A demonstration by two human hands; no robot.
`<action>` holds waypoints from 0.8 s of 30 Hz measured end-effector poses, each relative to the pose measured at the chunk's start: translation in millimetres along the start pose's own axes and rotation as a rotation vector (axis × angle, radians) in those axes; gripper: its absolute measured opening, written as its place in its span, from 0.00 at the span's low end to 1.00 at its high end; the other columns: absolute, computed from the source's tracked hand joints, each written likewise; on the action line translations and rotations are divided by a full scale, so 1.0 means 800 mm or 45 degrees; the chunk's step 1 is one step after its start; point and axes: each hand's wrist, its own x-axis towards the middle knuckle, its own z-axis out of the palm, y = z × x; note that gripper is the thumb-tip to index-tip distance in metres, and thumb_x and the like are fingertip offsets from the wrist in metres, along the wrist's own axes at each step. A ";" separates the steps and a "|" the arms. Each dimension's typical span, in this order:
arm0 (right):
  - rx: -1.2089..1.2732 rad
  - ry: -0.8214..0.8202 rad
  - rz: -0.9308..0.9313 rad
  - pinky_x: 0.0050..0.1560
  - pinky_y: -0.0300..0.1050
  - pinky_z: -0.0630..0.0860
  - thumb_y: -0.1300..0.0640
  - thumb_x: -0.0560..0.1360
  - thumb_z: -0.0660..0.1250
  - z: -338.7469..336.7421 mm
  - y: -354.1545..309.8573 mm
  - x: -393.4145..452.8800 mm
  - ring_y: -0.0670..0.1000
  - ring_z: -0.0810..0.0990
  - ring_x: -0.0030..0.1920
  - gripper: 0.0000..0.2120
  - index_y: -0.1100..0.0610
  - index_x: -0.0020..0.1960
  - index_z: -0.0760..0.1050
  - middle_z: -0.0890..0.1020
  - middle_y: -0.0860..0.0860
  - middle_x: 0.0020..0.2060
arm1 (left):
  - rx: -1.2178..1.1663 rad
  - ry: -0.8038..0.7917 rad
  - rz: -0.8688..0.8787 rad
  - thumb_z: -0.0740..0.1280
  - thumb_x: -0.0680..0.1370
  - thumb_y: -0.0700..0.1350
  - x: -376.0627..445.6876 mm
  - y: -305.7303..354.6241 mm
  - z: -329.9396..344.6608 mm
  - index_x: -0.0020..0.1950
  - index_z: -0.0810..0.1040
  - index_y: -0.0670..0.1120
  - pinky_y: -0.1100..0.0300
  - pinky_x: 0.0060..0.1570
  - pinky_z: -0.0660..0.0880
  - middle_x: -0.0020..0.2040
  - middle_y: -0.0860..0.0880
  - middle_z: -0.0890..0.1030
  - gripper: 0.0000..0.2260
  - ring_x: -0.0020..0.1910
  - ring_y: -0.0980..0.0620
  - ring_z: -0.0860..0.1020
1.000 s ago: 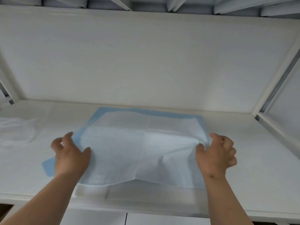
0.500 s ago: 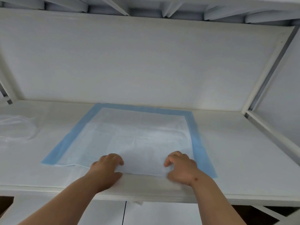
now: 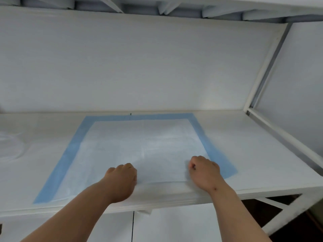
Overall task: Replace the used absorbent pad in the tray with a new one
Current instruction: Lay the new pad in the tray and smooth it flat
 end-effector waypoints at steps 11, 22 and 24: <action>0.049 0.081 0.305 0.49 0.43 0.68 0.54 0.74 0.56 -0.004 0.022 -0.038 0.48 0.76 0.39 0.07 0.51 0.41 0.71 0.79 0.45 0.35 | -0.142 -0.360 0.152 0.59 0.78 0.44 -0.006 0.011 -0.012 0.33 0.65 0.52 0.59 0.49 0.69 0.51 0.49 0.70 0.13 0.47 0.50 0.70; 0.128 0.069 0.237 0.68 0.51 0.60 0.51 0.74 0.60 0.001 0.041 -0.043 0.45 0.75 0.51 0.06 0.44 0.47 0.74 0.76 0.41 0.48 | -0.291 -0.228 0.172 0.62 0.72 0.67 -0.007 0.041 0.017 0.74 0.58 0.66 0.54 0.75 0.53 0.78 0.60 0.52 0.31 0.77 0.53 0.51; 0.100 0.108 0.258 0.66 0.49 0.61 0.48 0.74 0.61 -0.002 0.052 -0.035 0.48 0.71 0.57 0.10 0.43 0.54 0.75 0.72 0.43 0.54 | -0.320 -0.237 0.153 0.53 0.62 0.79 -0.003 0.055 0.015 0.74 0.58 0.67 0.54 0.76 0.50 0.78 0.59 0.51 0.41 0.77 0.54 0.50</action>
